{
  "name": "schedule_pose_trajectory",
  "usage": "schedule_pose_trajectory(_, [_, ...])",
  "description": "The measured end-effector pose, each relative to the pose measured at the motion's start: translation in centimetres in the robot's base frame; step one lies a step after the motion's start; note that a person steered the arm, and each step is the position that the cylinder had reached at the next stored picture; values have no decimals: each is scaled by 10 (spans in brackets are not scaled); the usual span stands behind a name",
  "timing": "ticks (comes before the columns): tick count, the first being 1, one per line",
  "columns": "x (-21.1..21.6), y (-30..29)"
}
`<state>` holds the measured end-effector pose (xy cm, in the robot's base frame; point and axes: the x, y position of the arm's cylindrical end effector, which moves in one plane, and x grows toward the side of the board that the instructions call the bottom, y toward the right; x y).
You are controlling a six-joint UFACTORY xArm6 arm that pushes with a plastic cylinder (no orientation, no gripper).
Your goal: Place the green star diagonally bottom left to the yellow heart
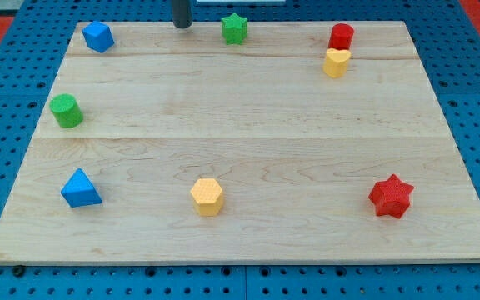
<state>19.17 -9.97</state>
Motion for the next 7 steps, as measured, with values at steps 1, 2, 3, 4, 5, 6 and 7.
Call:
schedule_pose_trajectory(1, [0,12])
schedule_pose_trajectory(2, [2,38])
schedule_pose_trajectory(3, [2,88])
schedule_pose_trajectory(4, [9,101])
schedule_pose_trajectory(5, [9,134])
schedule_pose_trajectory(6, [8,166])
schedule_pose_trajectory(7, [11,166])
